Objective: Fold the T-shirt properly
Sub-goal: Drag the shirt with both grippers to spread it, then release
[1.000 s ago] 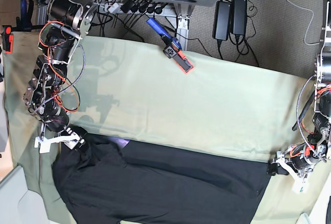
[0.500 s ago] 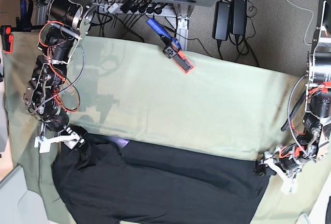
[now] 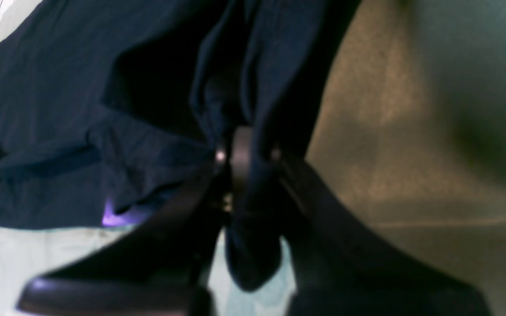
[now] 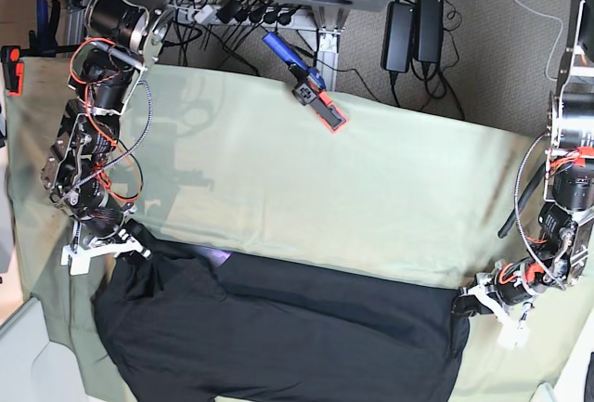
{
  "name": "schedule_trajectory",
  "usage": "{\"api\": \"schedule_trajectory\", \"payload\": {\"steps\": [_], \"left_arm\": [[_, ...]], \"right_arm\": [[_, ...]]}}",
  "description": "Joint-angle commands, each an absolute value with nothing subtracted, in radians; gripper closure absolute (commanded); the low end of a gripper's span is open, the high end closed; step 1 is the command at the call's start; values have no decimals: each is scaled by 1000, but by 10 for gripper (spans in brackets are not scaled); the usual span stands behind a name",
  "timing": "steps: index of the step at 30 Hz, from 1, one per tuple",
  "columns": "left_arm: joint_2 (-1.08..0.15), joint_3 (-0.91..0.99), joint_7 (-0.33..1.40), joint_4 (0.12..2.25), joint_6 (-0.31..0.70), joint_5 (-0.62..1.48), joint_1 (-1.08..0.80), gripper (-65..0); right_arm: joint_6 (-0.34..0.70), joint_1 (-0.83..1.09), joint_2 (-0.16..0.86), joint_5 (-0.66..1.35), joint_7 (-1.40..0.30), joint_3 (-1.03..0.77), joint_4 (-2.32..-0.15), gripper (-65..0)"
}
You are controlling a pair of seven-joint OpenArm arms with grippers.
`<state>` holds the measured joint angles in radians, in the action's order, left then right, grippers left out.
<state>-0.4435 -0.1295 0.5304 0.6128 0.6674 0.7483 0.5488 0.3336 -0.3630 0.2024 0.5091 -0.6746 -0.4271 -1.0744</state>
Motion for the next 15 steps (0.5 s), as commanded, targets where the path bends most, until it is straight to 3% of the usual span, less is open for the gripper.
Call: {"api": "schedule_trajectory", "payload": {"steps": [1, 15], "left_arm": [[-465, -123, 538, 625, 698, 785, 582, 0], [-579, -123, 863, 626, 698, 1114, 579, 0]], "right_arm": [[389, -390, 219, 542, -680, -428, -1094, 0], [398, -385, 330, 715, -968, -428, -1094, 0]]}}
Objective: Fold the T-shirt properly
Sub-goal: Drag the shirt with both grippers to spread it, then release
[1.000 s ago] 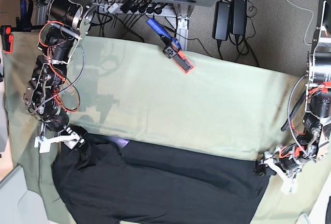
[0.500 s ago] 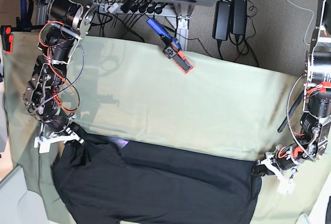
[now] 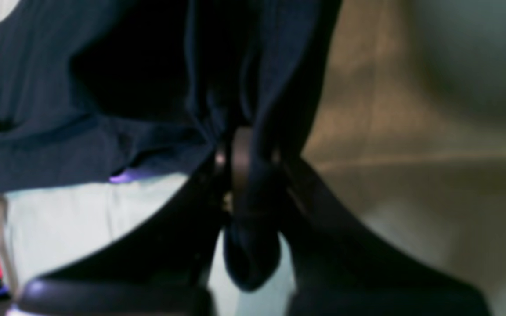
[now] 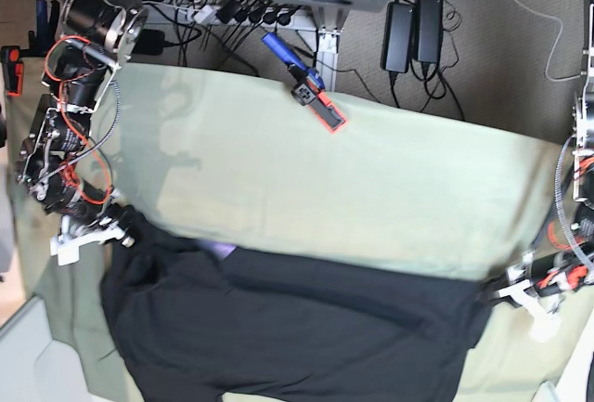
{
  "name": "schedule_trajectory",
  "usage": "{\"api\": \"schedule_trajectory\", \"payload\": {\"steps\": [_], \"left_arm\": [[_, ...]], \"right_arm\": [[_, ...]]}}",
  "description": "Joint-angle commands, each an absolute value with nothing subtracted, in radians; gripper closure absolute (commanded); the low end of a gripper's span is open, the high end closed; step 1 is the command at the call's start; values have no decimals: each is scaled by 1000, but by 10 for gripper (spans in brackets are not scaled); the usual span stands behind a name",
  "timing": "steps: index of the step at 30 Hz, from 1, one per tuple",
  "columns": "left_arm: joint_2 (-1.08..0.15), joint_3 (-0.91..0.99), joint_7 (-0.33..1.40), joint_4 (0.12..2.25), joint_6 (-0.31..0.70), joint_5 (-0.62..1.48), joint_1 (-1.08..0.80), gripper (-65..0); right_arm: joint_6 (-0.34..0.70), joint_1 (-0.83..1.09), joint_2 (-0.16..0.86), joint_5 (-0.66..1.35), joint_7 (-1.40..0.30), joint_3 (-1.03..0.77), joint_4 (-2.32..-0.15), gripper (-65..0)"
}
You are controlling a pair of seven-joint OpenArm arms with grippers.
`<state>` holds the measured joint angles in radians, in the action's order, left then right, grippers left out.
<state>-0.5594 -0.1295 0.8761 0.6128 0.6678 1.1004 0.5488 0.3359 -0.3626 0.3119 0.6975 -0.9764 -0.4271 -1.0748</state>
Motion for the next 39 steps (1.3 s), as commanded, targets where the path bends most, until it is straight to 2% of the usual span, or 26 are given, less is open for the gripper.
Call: {"api": "schedule_trajectory", "payload": {"steps": [1, 14, 20, 28, 39], "left_arm": [[-586, -123, 892, 626, 698, 1143, 578, 0], [-654, -123, 1135, 630, 698, 1394, 487, 0], [-705, -123, 1153, 688, 698, 1435, 430, 0], [-782, -123, 1198, 890, 698, 1484, 317, 0], [-853, -123, 1232, 1016, 698, 1484, 181, 0]], "right_arm": [[402, -384, 337, 735, -986, -428, -1094, 0], [431, -251, 393, 805, -1015, -428, -1108, 0], [446, -140, 418, 833, -1029, -428, -1220, 0], [446, 19, 466, 835, -1037, -430, -1386, 0], [450, 184, 476, 867, -1049, -529, -1533, 0]]}}
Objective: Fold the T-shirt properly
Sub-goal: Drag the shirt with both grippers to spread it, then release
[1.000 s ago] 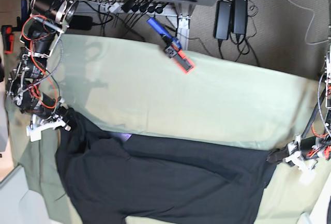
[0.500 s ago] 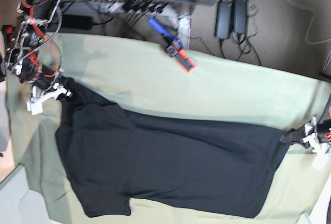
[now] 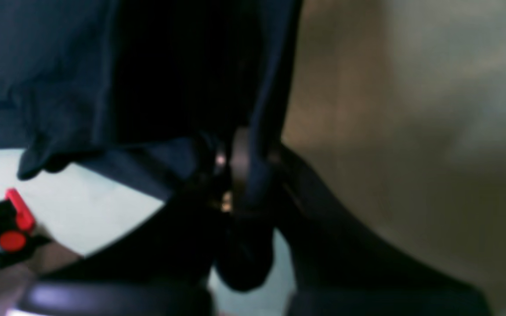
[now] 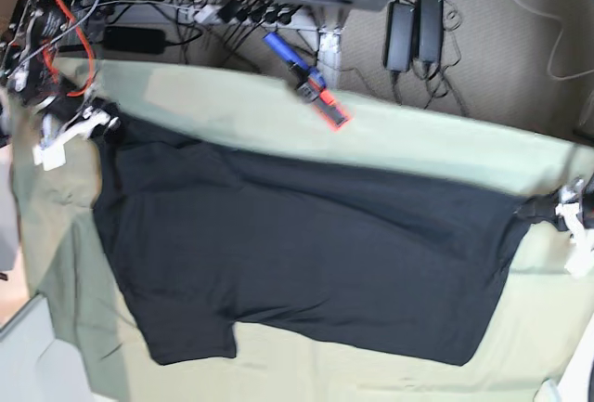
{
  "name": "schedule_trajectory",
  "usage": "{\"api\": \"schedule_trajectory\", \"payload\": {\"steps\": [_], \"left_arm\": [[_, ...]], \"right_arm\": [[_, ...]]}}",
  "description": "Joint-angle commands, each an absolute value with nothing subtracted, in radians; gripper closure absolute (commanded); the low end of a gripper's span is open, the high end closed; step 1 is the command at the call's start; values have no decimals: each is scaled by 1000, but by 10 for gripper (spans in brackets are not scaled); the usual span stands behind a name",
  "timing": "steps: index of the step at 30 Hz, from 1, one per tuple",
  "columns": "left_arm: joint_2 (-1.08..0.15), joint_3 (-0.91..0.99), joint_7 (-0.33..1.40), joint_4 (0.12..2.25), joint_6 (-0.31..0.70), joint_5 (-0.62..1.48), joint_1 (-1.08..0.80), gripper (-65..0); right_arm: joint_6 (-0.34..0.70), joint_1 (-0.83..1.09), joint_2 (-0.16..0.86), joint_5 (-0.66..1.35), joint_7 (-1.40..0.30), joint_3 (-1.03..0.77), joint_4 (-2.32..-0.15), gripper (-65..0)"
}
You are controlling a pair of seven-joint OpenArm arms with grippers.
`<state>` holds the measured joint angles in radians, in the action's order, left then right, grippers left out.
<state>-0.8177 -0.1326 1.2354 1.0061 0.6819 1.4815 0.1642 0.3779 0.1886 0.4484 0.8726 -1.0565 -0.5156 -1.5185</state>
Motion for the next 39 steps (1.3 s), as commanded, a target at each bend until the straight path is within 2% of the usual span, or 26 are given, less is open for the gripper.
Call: {"api": "schedule_trajectory", "payload": {"steps": [1, 8, 17, 26, 27, 28, 30, 31, 32, 39], "left_arm": [[-857, -120, 1233, 1016, 698, 1484, 174, 0], [-862, -33, 1240, 1034, 698, 1484, 82, 0], [-862, 80, 1234, 1220, 698, 1484, -107, 0], [-861, 104, 1207, 1225, 698, 1484, -117, 0], [-861, 104, 1205, 1225, 698, 1484, -117, -76], [-862, 104, 1205, 1225, 698, 1484, -117, -168], [-862, 104, 1204, 1225, 698, 1484, -117, -314], [-862, 104, 1204, 1225, 698, 1484, -117, -347], [-862, 105, 1204, 1225, 698, 1484, -117, -351], [-864, 237, 1201, 1225, 698, 1484, -113, -351]], "right_arm": [[450, 200, 479, 877, -1049, -536, -1543, 0], [452, 297, 485, 889, -1052, -583, -1608, 0], [453, 340, 487, 899, -1055, -610, -1611, 0], [453, 341, 487, 846, -1043, -611, -1611, 0], [453, 341, 487, 846, -1043, -611, -1611, 0], [453, 341, 487, 845, -1044, -611, -1611, -27], [453, 341, 487, 840, -1044, -611, -1611, -276], [453, 341, 487, 837, -1043, -611, -1611, -379], [453, 340, 487, 836, -1044, -611, -1611, -438], [453, 322, 487, 834, -1043, -670, -1668, -442]]}}
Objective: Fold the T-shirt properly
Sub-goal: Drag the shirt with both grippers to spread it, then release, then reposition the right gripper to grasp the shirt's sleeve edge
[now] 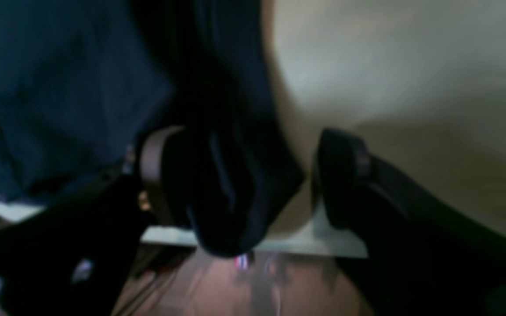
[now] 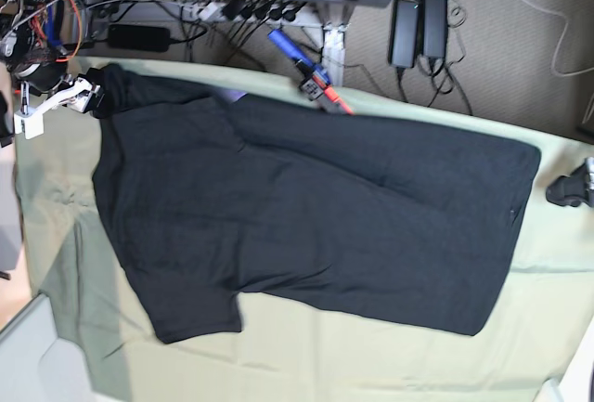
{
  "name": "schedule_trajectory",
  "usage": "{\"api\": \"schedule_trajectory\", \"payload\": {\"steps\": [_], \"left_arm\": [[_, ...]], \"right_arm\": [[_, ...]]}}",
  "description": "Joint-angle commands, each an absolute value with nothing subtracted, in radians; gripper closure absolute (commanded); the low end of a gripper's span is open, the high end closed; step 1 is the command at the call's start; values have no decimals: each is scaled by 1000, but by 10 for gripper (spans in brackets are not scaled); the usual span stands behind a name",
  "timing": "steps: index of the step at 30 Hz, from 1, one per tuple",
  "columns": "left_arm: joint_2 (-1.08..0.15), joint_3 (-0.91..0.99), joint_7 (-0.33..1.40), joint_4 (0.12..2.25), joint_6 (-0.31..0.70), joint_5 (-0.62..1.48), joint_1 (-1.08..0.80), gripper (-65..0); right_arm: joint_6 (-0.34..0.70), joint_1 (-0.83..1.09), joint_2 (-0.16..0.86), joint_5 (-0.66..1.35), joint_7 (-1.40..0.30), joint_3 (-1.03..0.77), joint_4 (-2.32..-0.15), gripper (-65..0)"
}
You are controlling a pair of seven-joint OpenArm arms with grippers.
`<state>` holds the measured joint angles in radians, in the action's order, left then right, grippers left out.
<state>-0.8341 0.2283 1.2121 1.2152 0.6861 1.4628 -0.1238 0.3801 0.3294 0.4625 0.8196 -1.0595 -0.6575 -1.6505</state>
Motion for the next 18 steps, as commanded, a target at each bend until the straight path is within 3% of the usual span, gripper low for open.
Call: {"api": "schedule_trajectory", "payload": {"steps": [1, 9, 18], "left_arm": [[-868, 262, 1201, 1225, 698, 1484, -113, -351], [-910, 324, 1224, 1366, 698, 1484, -113, -351], [-925, 324, 1146, 1514, 698, 1418, -94, -351]], "right_arm": [[453, 313, 487, 834, -1041, -688, -1687, -442], [453, 102, 493, 808, -997, -736, -1709, -442], [453, -234, 492, 743, -934, -619, -1442, -442]]}}
